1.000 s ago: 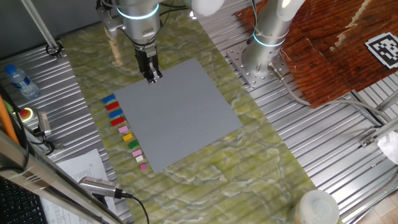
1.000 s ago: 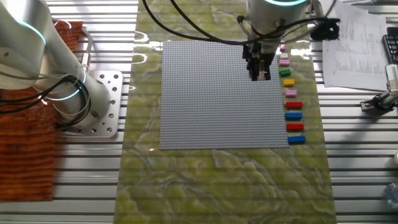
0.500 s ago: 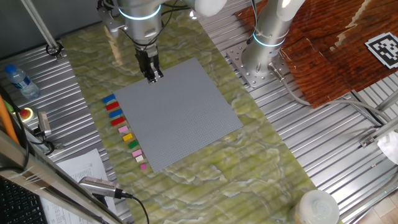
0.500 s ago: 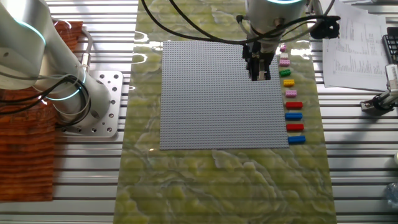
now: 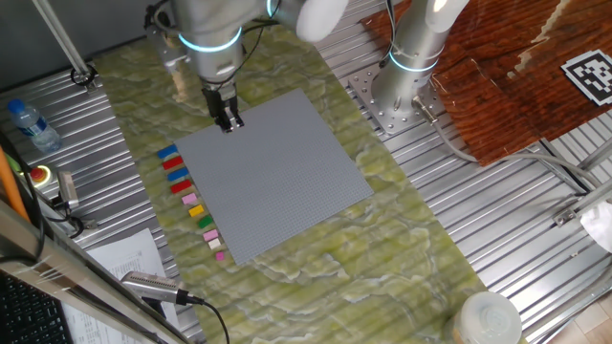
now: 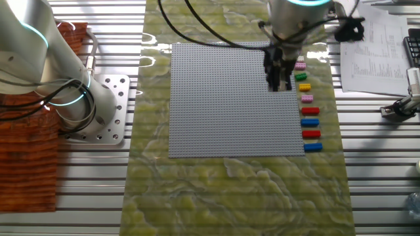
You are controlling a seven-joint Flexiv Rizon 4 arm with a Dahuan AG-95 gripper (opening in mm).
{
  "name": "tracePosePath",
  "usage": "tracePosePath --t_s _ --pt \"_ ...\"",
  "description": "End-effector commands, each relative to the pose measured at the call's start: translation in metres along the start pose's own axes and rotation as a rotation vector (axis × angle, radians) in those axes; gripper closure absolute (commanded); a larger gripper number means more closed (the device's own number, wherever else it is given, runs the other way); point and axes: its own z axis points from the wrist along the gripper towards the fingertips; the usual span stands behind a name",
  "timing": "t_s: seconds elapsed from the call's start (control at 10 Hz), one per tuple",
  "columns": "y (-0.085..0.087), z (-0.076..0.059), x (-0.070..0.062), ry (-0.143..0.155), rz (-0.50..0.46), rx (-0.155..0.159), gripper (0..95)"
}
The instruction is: Stack small Lego blocks one on top of the other
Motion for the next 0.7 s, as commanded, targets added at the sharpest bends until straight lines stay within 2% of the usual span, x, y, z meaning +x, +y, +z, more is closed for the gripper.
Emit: tracePosePath --t_s 0.1,0.2,0.3,0.4,0.5,0.7 --pt "-0.008 0.009 -0.012 0.002 -0.011 -0.006 57.0" --pt "-0.014 0.015 -0.019 0.002 -0.013 -0.007 76.0" --pt "-0.021 0.021 -0.028 0.004 -0.018 -0.007 76.0" --pt "-0.022 0.022 -0.030 0.005 -0.020 -0.007 95.0" --pt "-0.031 0.029 -0.041 0.011 -0.022 -0.007 95.0" --pt "-0.039 0.034 -0.050 0.015 -0.019 -0.008 95.0"
